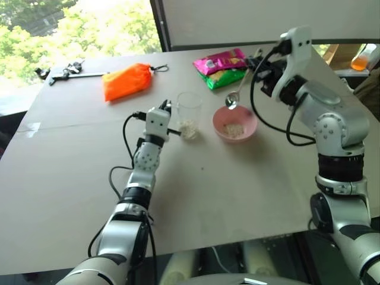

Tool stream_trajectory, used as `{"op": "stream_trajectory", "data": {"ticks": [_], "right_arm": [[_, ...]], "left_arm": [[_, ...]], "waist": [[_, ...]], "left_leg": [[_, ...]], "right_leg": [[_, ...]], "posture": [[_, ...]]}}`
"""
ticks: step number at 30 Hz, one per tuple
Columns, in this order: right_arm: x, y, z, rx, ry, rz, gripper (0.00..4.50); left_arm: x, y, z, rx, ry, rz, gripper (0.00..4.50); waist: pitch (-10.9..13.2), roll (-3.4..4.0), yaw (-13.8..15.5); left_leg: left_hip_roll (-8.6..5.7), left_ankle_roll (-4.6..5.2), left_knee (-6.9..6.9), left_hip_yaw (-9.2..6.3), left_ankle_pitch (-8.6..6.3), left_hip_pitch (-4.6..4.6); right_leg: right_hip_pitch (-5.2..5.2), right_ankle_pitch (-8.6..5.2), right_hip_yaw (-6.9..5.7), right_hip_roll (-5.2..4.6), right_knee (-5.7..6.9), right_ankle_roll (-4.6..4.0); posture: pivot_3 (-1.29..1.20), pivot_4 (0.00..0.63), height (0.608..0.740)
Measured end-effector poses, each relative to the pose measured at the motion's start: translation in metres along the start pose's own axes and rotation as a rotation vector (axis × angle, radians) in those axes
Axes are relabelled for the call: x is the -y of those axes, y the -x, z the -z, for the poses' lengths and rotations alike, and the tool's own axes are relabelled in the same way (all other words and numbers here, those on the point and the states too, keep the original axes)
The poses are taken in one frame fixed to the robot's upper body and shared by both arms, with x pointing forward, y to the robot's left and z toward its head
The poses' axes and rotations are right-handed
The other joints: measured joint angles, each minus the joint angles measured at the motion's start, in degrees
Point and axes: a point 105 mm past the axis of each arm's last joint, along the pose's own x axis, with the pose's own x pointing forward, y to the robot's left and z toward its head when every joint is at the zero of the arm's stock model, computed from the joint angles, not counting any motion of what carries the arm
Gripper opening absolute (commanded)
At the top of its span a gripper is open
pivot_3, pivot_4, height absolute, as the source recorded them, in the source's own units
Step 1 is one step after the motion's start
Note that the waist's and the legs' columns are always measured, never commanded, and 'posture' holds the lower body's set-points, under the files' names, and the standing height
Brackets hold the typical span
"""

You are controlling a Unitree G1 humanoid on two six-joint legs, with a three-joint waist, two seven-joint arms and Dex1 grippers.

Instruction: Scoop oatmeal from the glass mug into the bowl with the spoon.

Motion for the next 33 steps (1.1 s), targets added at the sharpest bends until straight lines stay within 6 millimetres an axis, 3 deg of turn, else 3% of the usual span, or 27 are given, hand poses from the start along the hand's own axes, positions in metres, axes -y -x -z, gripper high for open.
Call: {"op": "stream_trajectory", "data": {"ticks": [2, 4, 12, 20, 26, 30, 33], "right_arm": [[-0.010, -0.003, -0.016, 0.051, -0.093, -0.031, 0.00], [-0.026, -0.006, -0.017, 0.049, -0.159, -0.085, 0.00], [-0.066, -0.020, 0.015, -0.058, -0.196, -0.195, 0.00], [-0.065, -0.019, 0.058, -0.169, -0.213, -0.160, 0.00], [-0.074, -0.020, 0.064, -0.186, -0.215, -0.190, 2.40], [-0.074, -0.021, 0.057, -0.145, -0.226, -0.202, 4.46], [-0.065, -0.024, 0.045, -0.086, -0.225, -0.179, 4.49]], "left_arm": [[0.000, 0.000, 0.000, 0.000, 0.001, -0.001, 0.02], [0.001, 0.000, 0.000, 0.003, 0.001, 0.004, 0.02], [0.005, 0.000, -0.001, 0.010, 0.001, 0.019, 0.02], [0.008, 0.004, -0.001, 0.014, 0.009, 0.017, 0.02], [0.007, 0.006, -0.001, 0.017, 0.008, 0.015, 0.00], [0.006, 0.010, -0.002, 0.020, 0.004, 0.010, 0.00], [0.004, 0.016, -0.001, 0.019, 0.009, 0.004, 0.00]], "waist": [[0.0, 0.01, -0.2], [0.0, 0.02, -0.2], [0.0, 0.02, -0.2], [0.0, 0.02, -0.3], [0.0, 0.02, -0.3], [0.0, 0.02, -0.3], [0.0, 0.03, -0.5]], "left_leg": [[0.01, 0.00, -0.04, -0.02, 0.00, 0.00], [0.01, 0.00, -0.03, -0.01, 0.00, 0.00], [-0.01, 0.01, 0.05, 0.00, 0.00, 0.00], [-0.02, 0.01, 0.06, 0.00, 0.00, 0.00], [-0.02, 0.01, 0.07, -0.01, 0.00, 0.00], [-0.02, 0.01, 0.07, 0.00, 0.00, 0.00], [-0.02, 0.01, 0.06, 0.01, 0.00, 0.02]], "right_leg": [[-0.01, 0.00, -0.01, 0.00, -0.01, 0.00], [0.00, 0.00, 0.00, -0.01, -0.01, 0.00], [0.01, 0.00, -0.01, -0.03, 0.05, 0.00], [0.00, 0.00, -0.02, -0.03, 0.07, 0.00], [0.00, 0.00, -0.02, -0.02, 0.08, 0.00], [0.00, 0.00, -0.02, -0.02, 0.08, 0.00], [0.00, 0.00, 0.00, -0.02, 0.08, 0.00]], "posture": [[0.00, 0.150, 0.740], [0.00, 0.150, 0.740], [0.00, 0.150, 0.740], [0.00, 0.150, 0.740], [0.00, 0.150, 0.740], [0.00, 0.150, 0.740], [0.00, 0.150, 0.740]]}}
